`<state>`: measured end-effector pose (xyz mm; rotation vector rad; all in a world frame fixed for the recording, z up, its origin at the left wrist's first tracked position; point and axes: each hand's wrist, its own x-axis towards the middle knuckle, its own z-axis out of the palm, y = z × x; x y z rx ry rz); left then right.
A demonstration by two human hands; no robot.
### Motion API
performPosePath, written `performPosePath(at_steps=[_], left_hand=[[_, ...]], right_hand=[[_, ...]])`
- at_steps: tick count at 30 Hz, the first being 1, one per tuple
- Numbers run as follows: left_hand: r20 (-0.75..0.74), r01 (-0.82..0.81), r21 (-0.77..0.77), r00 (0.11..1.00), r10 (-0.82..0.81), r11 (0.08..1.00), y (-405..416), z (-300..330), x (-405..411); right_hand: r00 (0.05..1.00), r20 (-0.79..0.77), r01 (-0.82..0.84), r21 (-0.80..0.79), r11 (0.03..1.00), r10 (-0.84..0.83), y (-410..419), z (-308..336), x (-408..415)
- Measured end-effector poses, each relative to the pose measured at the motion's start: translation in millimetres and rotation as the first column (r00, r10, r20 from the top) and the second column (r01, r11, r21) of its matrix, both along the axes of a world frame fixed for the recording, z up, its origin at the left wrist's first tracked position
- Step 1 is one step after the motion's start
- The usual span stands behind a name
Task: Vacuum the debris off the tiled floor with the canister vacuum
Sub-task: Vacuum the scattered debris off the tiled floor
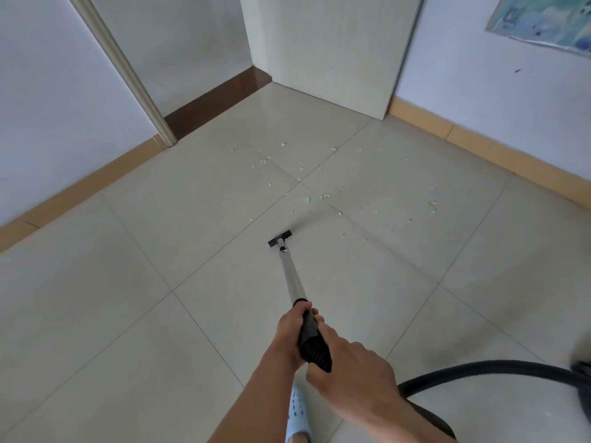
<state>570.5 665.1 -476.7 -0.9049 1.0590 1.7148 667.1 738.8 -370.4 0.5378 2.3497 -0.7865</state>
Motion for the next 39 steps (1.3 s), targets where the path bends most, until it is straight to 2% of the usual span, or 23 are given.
performPosePath(at_steps=[4,11,22,26,32,39], left_hand=[[-0.009,-0.002,-0.009,1.0,0.002,1.0,-2,-4,-33],[-0.056,0.043,-0.124,0.997,-0.05,0.991,2,6,-134],[-0.083,0.064,-0.186,0.993,-0.081,0.98,-6,4,-231],[-0.069,0.052,-0.173,0.996,-0.065,0.984,-10,4,-247],[-0.046,0.02,-0.113,0.999,-0.025,0.993,-1,3,-256],[-0.054,-0.015,-0.066,0.998,0.011,0.998,20,20,-287]], right_hand=[[1.0,-0.011,-0.001,-0.006,1.0,0.0,-1,-9,-32],[0.979,-0.046,0.186,-0.21,0.96,-0.2,0,-13,-120],[0.949,-0.007,0.292,-0.364,0.884,-0.316,-3,-16,-211],[0.951,-0.002,0.287,-0.359,0.888,-0.308,-7,-16,-229],[0.977,-0.02,0.204,-0.231,0.952,-0.214,1,-8,-244],[0.974,-0.071,0.193,-0.233,0.953,-0.215,23,4,-273]])
